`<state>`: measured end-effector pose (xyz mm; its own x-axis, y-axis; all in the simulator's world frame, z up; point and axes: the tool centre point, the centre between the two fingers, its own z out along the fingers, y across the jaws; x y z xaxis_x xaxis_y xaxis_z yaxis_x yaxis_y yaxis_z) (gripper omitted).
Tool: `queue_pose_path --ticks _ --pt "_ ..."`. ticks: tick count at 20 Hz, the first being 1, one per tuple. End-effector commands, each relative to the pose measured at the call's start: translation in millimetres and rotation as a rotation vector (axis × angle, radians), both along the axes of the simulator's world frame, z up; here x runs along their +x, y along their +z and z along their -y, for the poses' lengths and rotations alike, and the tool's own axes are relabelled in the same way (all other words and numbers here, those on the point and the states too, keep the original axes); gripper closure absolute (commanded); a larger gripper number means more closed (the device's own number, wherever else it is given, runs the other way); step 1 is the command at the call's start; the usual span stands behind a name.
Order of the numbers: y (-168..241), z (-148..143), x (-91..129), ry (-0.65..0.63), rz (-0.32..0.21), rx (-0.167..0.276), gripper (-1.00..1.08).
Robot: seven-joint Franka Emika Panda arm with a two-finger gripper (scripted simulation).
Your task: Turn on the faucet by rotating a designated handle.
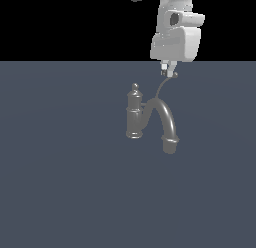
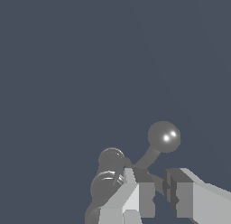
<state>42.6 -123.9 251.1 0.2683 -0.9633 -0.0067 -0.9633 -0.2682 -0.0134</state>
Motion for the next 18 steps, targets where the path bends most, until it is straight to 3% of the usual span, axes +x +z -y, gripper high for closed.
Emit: queue_pose_path --ticks 1,18 --pt "1 1 7 -0.004 0.005 -0.001 1.08" --pt "-4 -2 52 -0.021 -0.004 -0.006 1.08"
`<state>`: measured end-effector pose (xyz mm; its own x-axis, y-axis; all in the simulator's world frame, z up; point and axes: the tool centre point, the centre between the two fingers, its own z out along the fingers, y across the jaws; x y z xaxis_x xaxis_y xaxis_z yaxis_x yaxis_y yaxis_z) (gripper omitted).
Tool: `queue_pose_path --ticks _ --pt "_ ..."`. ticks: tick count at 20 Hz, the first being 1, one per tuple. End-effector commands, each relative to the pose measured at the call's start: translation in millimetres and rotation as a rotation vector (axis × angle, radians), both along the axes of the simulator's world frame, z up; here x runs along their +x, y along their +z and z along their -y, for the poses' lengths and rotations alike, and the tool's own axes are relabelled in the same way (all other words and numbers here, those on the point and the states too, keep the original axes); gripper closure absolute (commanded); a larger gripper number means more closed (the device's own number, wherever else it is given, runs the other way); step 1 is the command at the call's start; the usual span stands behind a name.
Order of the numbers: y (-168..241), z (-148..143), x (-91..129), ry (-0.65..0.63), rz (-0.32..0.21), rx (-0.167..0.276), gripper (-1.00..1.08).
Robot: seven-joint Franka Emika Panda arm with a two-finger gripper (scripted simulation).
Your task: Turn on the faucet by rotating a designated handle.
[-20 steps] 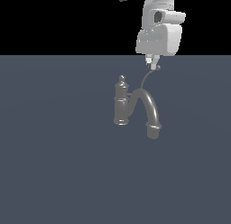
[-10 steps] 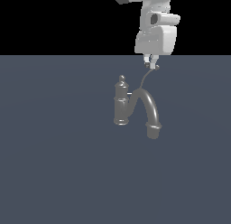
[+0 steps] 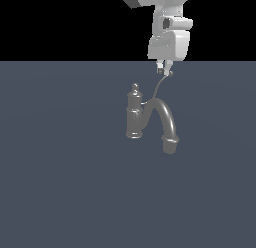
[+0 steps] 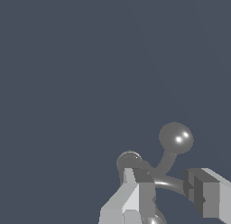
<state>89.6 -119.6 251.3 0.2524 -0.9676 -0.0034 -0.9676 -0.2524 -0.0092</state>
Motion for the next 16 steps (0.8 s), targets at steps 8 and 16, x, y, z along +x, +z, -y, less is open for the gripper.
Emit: queue_pose_path --ticks 8,16 --pt "-6 2 24 -0.012 -0.005 -0.004 1.08" --pt "-8 1 39 -0.018 -0.008 -0.005 1.08"
